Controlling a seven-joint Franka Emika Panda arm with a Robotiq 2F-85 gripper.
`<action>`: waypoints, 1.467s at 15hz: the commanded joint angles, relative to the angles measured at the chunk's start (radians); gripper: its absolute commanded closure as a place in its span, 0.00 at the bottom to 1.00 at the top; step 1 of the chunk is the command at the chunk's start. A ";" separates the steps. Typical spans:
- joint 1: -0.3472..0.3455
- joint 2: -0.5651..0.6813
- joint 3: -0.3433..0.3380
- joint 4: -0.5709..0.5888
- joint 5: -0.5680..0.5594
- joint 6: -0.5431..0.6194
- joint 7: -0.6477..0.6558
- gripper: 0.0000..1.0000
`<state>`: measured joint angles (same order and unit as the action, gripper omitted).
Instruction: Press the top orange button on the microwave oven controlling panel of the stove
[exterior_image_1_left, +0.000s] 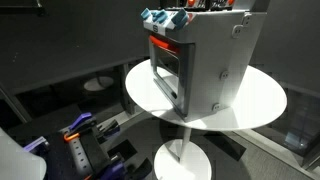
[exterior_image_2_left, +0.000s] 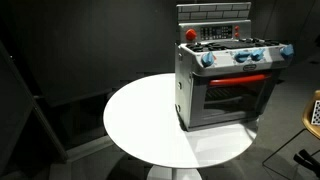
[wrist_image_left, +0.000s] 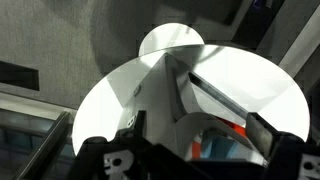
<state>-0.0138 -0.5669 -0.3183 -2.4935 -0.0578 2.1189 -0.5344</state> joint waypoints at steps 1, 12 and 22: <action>-0.016 0.003 0.014 0.003 0.010 -0.002 -0.008 0.00; 0.001 0.127 0.047 0.143 0.040 0.178 0.033 0.00; -0.013 0.377 0.092 0.288 0.046 0.425 0.096 0.00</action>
<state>-0.0127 -0.2570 -0.2508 -2.2623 -0.0197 2.4860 -0.4557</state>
